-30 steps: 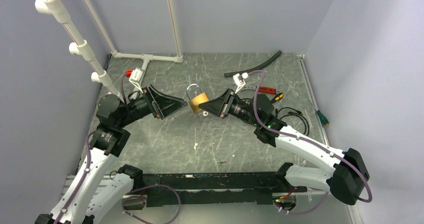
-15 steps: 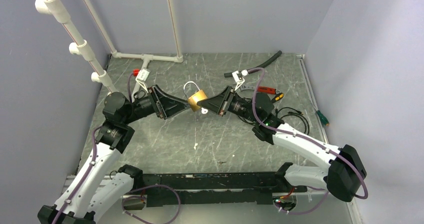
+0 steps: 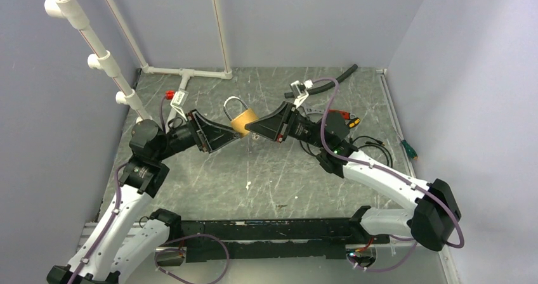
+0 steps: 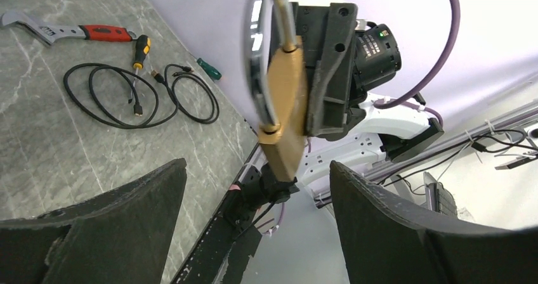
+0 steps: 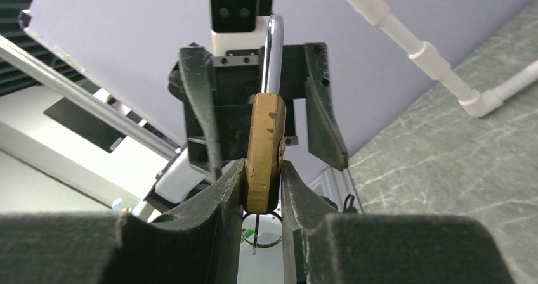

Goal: Unlock with the key

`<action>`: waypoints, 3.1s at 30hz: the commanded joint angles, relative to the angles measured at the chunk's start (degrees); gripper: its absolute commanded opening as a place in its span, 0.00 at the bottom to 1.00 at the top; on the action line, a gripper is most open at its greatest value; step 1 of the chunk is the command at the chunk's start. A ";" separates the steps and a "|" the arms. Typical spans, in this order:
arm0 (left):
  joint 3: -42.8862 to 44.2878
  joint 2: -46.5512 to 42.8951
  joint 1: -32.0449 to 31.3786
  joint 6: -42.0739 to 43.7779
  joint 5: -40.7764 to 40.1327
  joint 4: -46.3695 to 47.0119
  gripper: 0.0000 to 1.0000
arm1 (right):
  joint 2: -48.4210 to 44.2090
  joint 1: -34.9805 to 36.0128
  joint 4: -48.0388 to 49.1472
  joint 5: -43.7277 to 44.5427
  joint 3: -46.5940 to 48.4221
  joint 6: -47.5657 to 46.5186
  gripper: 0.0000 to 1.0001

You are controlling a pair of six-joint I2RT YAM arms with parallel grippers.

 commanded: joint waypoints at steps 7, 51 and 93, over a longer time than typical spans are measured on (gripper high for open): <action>0.68 -0.56 0.26 1.58 0.57 6.75 0.68 | 4.11 -0.19 19.46 -5.19 4.24 7.15 0.00; -1.20 -2.87 0.26 -1.62 -12.21 1.64 0.00 | 4.31 -5.14 -5.89 -16.72 2.79 -13.78 0.70; -4.16 -3.92 0.26 -2.58 -14.33 5.44 0.00 | 12.59 -4.87 7.98 -20.54 -0.48 -2.92 0.24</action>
